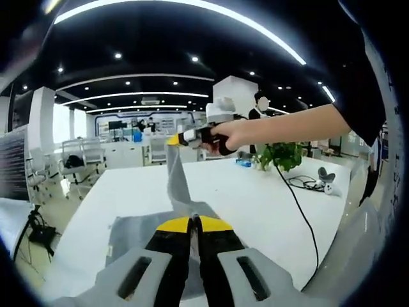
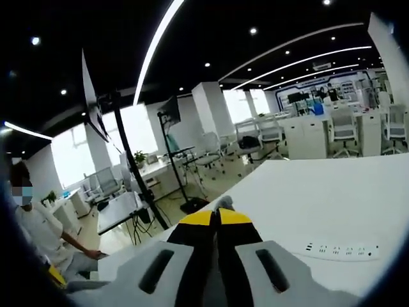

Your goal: Fold the towel on the table until its edges align and the towel forms a compact rectangular stack.

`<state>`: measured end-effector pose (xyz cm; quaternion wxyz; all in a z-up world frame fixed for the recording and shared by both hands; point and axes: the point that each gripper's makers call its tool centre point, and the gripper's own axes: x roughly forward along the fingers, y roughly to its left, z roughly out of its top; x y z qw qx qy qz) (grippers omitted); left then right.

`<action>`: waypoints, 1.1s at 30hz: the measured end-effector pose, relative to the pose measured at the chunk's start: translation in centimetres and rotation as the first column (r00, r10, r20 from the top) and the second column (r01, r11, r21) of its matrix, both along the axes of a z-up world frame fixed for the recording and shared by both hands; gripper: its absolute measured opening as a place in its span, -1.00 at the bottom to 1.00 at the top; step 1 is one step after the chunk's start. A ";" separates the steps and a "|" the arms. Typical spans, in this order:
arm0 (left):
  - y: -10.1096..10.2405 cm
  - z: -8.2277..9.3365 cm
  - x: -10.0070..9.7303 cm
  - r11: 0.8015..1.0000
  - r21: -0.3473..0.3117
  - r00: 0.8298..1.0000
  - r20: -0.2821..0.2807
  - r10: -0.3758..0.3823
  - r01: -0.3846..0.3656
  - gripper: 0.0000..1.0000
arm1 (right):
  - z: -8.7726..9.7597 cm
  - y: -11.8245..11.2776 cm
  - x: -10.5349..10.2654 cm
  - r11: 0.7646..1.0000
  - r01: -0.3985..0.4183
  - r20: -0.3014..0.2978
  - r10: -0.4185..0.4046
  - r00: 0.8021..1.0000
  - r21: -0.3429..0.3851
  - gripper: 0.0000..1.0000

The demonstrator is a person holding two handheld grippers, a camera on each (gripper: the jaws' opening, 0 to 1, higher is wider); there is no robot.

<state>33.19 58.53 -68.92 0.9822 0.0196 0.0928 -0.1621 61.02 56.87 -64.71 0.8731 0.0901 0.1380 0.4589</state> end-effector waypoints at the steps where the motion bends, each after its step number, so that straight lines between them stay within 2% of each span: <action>1: 0.1 0.0 0.0 1.000 -0.001 1.000 -0.001 0.002 -0.002 -0.94 | -0.1 0.2 0.1 1.000 -0.002 -0.002 0.002 1.000 0.004 -1.00; 20: 3.9 -0.3 -0.6 0.995 -0.013 0.995 0.002 0.100 -0.100 -0.94 | -1.2 4.3 0.8 0.999 -0.048 -0.022 0.048 0.999 0.015 -1.00; 33: 6.3 -1.7 -0.7 0.986 -0.014 0.986 -0.030 0.167 -0.167 -0.94 | -3.4 7.5 1.4 0.996 -0.086 -0.045 0.085 0.995 -0.007 -1.00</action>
